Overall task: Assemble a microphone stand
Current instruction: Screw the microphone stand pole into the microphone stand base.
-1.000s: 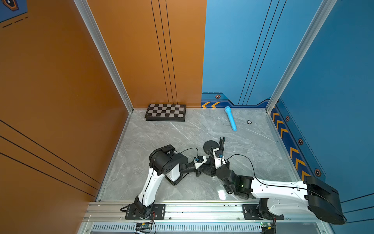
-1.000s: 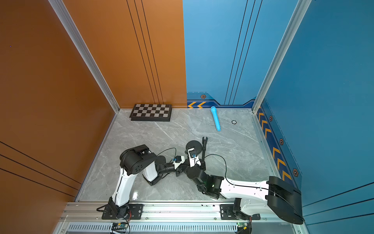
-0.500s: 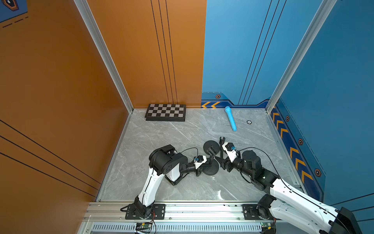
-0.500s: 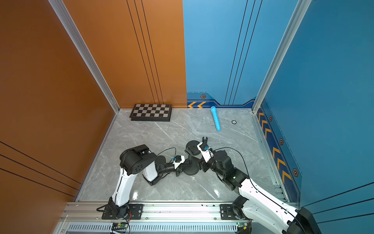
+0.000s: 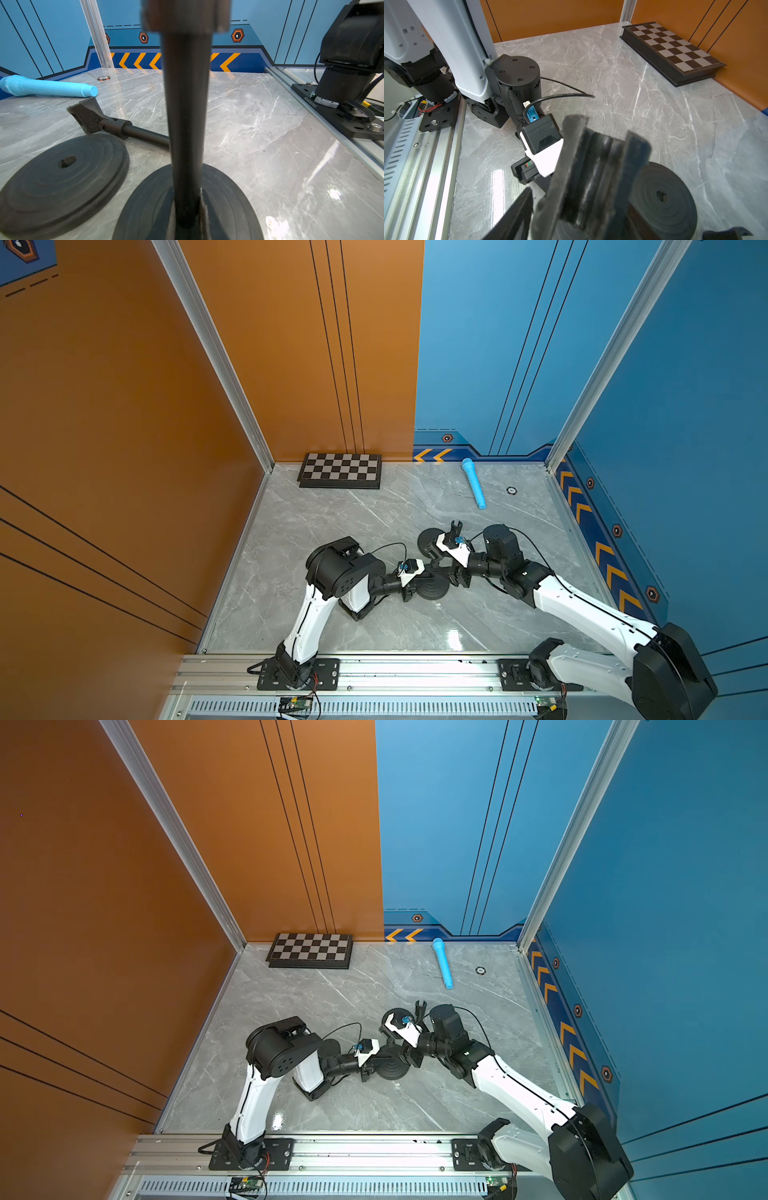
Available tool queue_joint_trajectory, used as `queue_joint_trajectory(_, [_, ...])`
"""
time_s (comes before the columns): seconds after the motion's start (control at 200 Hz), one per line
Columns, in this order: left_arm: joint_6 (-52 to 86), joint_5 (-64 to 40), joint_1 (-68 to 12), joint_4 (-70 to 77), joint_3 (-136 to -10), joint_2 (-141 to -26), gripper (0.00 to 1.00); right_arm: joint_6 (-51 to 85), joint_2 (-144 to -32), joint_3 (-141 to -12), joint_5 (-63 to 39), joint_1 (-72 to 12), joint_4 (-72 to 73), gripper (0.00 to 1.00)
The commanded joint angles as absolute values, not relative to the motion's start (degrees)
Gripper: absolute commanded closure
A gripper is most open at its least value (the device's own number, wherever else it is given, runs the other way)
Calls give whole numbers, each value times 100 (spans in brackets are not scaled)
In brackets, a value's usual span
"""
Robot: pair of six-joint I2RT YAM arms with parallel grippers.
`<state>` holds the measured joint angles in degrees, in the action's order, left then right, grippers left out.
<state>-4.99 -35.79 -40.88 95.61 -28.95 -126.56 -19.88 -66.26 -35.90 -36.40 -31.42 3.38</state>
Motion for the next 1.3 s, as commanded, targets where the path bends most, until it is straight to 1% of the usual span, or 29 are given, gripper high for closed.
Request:
queue_joint_trajectory(0.0, [-572,-3327,-4017,8087,-2706,-13122,89,-2191,-6819,-3793,-3848,-3096,442,60])
queue_joint_trajectory(0.045, [-572,-3322,-4009,8084,-2714,-13122,89,-2173,-6858,-3769,-3679,-3115,492,68])
queue_joint_trajectory(0.075, [-572,-3327,-4008,8088,-2711,-13126,89,-2108,-6854,-3684,-3426,-3170,633,76])
queue_joint_trajectory(0.135, [-568,-3314,-4007,8088,-2716,-13137,89,-1774,-6801,-3384,-2982,-3272,1211,84])
queue_joint_trajectory(0.205, [-562,-3305,-4007,8081,-2720,-13135,89,-1167,-6707,-2933,-2269,-3453,2054,100])
queue_joint_trajectory(0.305, [-545,-3290,-4007,8088,-2718,-13133,89,-438,-6573,-2557,-349,-3972,2420,100])
queue_joint_trajectory(0.36, [-537,-3288,-4008,8087,-2724,-13139,89,-112,-6497,-2348,883,-4660,2515,100])
queue_joint_trajectory(0.42, [-533,-3281,-4008,8089,-2725,-13143,89,451,-6452,-2107,2169,-5140,2678,100])
queue_joint_trajectory(0.505, [-520,-3262,-4001,8086,-2726,-13148,89,1297,-6494,-1951,3458,-5653,2672,100])
queue_joint_trajectory(0.556, [-523,-3262,-4003,8090,-2730,-13148,89,1529,-6537,-2013,3880,-5871,2500,100])
queue_joint_trajectory(0.726, [-491,-3252,-4010,8086,-2725,-13125,89,1995,-6499,-2136,3930,-5975,2138,100])
queue_joint_trajectory(0.756, [-478,-3266,-4014,8088,-2706,-13066,86,1979,-6471,-2144,3888,-5969,2115,100])
queue_joint_trajectory(0.791, [-489,-3335,-4025,8086,-2653,-12934,78,1984,-6442,-2141,3893,-5976,2088,100])
queue_joint_trajectory(0.836, [-567,-3453,-4044,8090,-2569,-12707,73,1986,-6423,-2141,3880,-5967,2076,100])
queue_joint_trajectory(0.866, [-596,-3499,-4057,8087,-2510,-12506,68,1986,-6412,-2151,3864,-5968,2063,100])
queue_joint_trajectory(0.946, [-636,-3504,-4046,8089,-2382,-11973,63,1978,-6392,-2221,3839,-5967,1939,100])
queue_joint_trajectory(1.006, [-625,-3481,-4026,8087,-2342,-11662,58,1965,-6394,-2258,3779,-5973,1866,100])
queue_joint_trajectory(1.136, [-517,-3484,-3991,8083,-2496,-11343,54,1910,-6458,-2315,3658,-6019,1863,100])
queue_joint_trajectory(1.296, [-341,-3475,-3999,8085,-2867,-11497,52,1758,-6661,-2477,3569,-6122,1829,100])
